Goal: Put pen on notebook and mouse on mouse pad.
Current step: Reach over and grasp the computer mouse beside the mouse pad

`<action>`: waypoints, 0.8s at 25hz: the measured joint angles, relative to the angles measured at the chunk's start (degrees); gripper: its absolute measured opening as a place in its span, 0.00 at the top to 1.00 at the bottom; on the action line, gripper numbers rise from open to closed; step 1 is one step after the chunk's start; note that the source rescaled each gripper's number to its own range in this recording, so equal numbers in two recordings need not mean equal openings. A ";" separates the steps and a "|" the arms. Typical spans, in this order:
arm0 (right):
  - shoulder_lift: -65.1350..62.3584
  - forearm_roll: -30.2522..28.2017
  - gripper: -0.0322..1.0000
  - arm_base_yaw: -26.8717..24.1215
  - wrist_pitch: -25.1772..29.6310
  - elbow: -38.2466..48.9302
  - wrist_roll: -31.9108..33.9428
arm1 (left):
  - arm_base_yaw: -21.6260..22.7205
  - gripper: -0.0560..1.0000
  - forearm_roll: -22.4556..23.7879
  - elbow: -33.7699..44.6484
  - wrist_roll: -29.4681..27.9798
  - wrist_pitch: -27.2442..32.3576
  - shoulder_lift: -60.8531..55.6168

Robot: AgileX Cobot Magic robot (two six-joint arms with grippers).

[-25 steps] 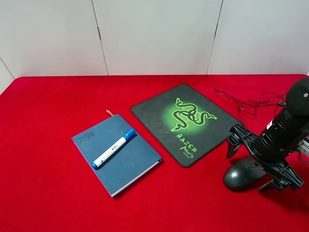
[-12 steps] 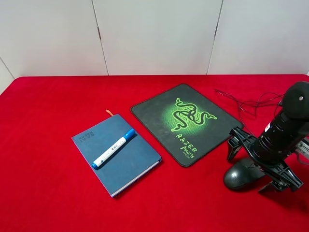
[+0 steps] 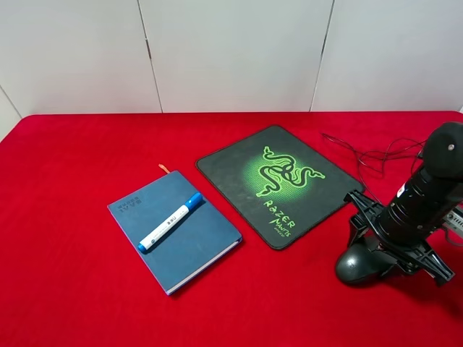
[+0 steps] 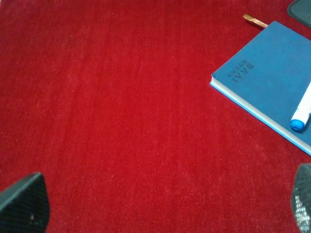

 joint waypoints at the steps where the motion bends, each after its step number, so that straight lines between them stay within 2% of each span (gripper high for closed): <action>1: 0.00 0.00 0.97 0.00 0.00 0.00 0.00 | 0.00 0.00 0.00 0.00 0.00 0.00 0.00; 11: -1.78 0.06 0.97 0.00 0.93 -0.54 -1.79 | 0.00 0.00 0.00 0.00 0.00 0.00 0.00; 16: -5.07 0.23 0.97 0.00 5.99 -4.34 -4.70 | 0.00 0.00 0.00 0.00 0.00 0.00 0.00; 20: -5.51 0.28 0.97 0.00 12.45 -9.65 -9.72 | 0.00 0.00 0.00 0.00 0.00 0.00 0.00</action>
